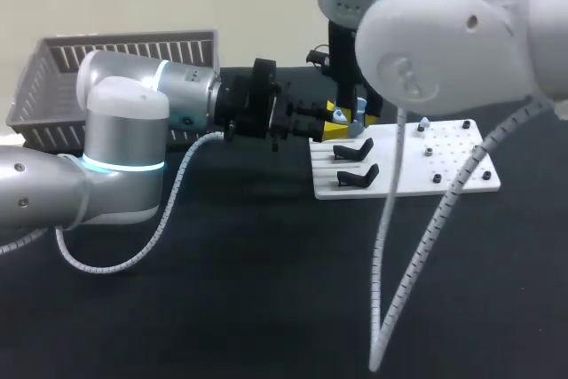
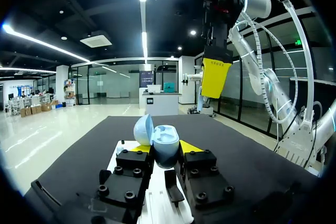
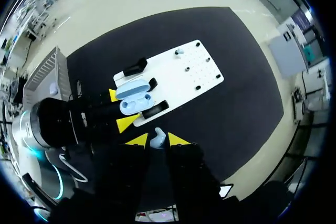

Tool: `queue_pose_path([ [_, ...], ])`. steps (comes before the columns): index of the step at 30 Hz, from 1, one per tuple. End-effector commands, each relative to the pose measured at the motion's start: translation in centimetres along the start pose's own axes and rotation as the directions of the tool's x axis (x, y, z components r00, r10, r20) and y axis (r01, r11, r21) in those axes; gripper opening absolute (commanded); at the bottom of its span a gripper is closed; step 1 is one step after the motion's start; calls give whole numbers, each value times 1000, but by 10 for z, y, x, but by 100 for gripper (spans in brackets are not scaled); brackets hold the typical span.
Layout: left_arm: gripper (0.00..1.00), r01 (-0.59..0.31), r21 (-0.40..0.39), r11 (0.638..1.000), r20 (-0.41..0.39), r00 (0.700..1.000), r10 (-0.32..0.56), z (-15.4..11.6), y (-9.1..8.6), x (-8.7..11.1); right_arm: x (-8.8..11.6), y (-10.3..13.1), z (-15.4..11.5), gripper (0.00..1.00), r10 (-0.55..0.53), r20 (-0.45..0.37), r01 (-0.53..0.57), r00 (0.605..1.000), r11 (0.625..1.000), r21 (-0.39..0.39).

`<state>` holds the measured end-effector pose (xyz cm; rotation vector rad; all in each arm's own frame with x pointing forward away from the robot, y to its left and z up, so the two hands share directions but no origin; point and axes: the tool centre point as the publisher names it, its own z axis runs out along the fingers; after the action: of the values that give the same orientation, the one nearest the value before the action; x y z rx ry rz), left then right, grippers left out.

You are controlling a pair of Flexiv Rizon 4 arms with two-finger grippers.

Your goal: Pick up each earbud case from the left stands, insert the matching earbuds, close the lid, and place the case in the box.

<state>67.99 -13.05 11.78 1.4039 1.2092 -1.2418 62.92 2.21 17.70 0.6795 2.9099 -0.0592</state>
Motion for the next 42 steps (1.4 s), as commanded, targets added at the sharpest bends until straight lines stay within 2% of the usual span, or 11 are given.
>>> queue_pose_path([
  [1,0,0,2,1000,0,1000,0,0,1,1,-5,4,-1,0,-3,-13,3,1000,1000,17],
  [11,0,0,2,1000,0,1000,0,0,1,1,-5,4,-1,0,-3,-13,3,1000,1000,17],
  [13,0,0,2,1000,0,1000,0,0,1,1,-10,9,-6,0,61,15,-62,998,998,23],
  [14,0,0,2,1000,0,1000,0,0,1,1,-12,10,-6,0,91,23,-93,996,994,55],
  [19,0,0,2,1000,0,1000,0,0,1,1,-19,11,-9,0,189,73,-196,979,975,103],
  [23,0,0,2,1000,0,1000,0,0,1,1,-23,9,-6,0,267,54,-272,962,953,135],
  [28,0,0,2,1000,0,1000,0,0,1,1,-22,11,-3,0,319,31,-320,947,938,132],
  [42,0,0,2,1000,0,1000,0,0,1,1,-27,15,8,0,340,-10,-337,940,934,122],
])
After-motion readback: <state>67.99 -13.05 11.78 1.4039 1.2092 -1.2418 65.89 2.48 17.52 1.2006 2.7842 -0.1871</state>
